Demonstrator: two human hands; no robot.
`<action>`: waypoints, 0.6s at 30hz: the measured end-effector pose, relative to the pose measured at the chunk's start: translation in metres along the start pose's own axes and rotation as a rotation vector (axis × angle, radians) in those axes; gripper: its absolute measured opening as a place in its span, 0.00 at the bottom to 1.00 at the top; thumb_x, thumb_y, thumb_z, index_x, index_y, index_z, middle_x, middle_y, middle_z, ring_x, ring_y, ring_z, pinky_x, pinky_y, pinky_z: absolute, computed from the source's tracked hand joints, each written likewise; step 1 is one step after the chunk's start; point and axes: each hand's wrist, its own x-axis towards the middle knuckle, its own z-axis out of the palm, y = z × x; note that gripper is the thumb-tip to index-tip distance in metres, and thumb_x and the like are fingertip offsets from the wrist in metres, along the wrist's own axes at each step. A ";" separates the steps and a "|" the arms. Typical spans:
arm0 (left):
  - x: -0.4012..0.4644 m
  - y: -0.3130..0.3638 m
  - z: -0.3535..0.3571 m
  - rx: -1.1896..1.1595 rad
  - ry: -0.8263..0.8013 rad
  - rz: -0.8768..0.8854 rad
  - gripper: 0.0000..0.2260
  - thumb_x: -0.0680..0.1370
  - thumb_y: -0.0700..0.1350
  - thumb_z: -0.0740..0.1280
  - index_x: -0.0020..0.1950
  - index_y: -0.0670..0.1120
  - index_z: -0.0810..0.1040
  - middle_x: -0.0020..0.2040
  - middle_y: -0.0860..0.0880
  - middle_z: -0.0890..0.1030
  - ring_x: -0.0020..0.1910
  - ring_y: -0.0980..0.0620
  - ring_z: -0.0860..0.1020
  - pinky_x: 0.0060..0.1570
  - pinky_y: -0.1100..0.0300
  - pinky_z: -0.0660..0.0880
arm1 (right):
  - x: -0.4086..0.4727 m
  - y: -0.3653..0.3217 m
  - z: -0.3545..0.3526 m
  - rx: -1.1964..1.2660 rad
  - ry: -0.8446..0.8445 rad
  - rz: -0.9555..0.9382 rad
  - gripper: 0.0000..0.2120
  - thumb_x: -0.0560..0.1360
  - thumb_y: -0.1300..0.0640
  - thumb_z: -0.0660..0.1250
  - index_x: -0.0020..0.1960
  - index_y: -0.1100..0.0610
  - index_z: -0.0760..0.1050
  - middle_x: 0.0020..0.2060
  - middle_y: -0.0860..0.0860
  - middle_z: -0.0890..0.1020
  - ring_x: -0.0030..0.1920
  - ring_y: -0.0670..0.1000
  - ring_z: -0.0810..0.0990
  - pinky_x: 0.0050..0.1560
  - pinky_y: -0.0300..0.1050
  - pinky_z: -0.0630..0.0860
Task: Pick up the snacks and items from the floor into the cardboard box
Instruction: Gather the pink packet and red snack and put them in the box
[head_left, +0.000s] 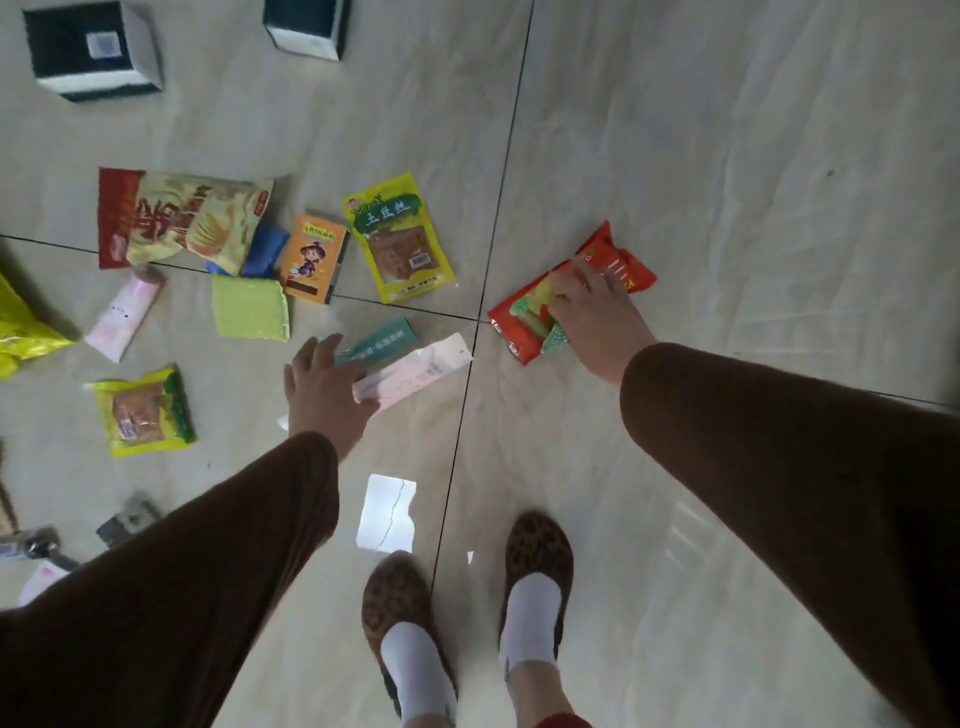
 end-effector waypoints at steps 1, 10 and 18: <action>0.008 -0.002 0.004 0.019 -0.027 -0.011 0.20 0.73 0.46 0.76 0.64 0.47 0.81 0.76 0.42 0.69 0.75 0.37 0.64 0.73 0.39 0.60 | 0.008 0.001 0.005 -0.019 -0.029 -0.004 0.23 0.81 0.62 0.66 0.75 0.59 0.70 0.79 0.59 0.65 0.80 0.66 0.61 0.77 0.67 0.64; 0.032 -0.009 0.021 -0.262 -0.027 -0.120 0.27 0.71 0.48 0.76 0.64 0.47 0.65 0.53 0.38 0.82 0.50 0.35 0.80 0.49 0.43 0.78 | 0.034 -0.003 0.034 0.121 -0.014 0.212 0.43 0.69 0.39 0.77 0.74 0.59 0.65 0.64 0.61 0.77 0.65 0.64 0.73 0.62 0.59 0.71; 0.009 0.002 0.017 -0.294 -0.204 -0.222 0.19 0.73 0.52 0.74 0.56 0.44 0.73 0.49 0.43 0.81 0.49 0.38 0.79 0.48 0.50 0.74 | -0.001 -0.046 0.032 0.633 -0.167 0.452 0.34 0.73 0.43 0.75 0.71 0.60 0.67 0.65 0.60 0.77 0.66 0.63 0.75 0.64 0.56 0.74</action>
